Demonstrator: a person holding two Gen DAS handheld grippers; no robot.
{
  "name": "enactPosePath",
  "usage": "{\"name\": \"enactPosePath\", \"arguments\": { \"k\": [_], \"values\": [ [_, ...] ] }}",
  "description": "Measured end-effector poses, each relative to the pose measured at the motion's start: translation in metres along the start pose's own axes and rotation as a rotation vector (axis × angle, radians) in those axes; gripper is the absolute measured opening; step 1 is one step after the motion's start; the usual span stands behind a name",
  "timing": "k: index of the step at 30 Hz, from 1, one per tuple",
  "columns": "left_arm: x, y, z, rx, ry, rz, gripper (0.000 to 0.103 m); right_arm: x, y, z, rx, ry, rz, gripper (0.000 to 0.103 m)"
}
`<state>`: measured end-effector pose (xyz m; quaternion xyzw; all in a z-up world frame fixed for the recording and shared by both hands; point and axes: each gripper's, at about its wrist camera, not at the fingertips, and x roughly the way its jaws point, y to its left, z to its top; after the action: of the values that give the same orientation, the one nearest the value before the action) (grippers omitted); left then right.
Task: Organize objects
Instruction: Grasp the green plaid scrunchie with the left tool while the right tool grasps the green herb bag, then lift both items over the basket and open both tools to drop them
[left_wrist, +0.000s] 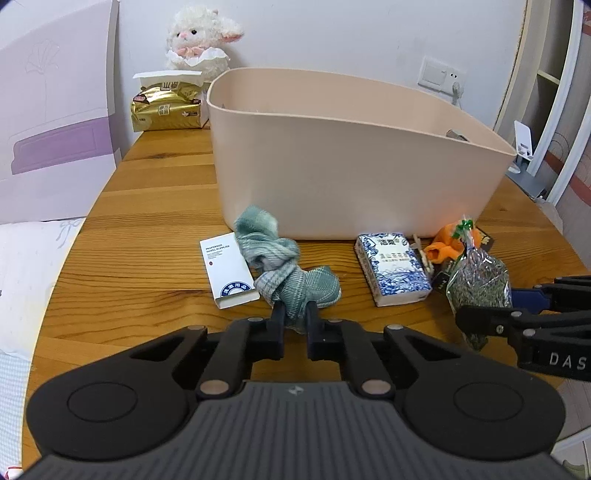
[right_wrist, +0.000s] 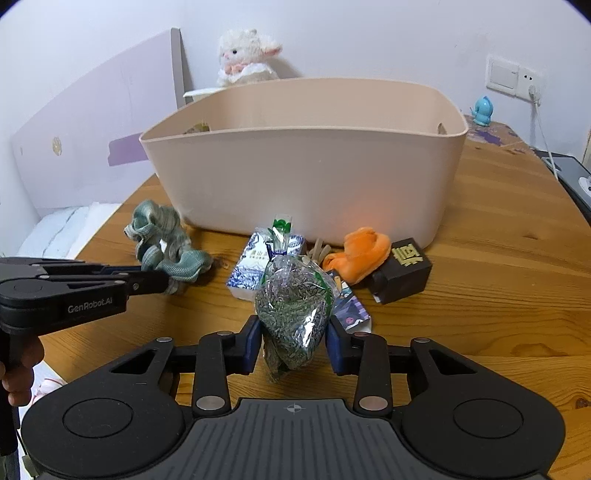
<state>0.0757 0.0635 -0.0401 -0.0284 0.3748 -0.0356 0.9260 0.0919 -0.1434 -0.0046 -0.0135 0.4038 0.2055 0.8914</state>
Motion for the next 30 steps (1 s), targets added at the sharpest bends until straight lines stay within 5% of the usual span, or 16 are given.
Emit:
{"name": "enactPosePath", "arguments": {
  "k": [17,24,30],
  "values": [
    [-0.08,-0.014,0.049,0.019,-0.232,0.027,0.009,-0.076,-0.02,0.056,0.013,-0.246,-0.018,0.033],
    [-0.063,-0.027,0.09,0.065,-0.262,0.06,0.009,-0.068,-0.037,0.096,0.032,-0.301,-0.055,0.033],
    [-0.01,-0.032,0.119,0.067,-0.178,0.099,0.009,-0.032,-0.042,0.122,0.025,-0.25,-0.1,0.033]
  ]
}}
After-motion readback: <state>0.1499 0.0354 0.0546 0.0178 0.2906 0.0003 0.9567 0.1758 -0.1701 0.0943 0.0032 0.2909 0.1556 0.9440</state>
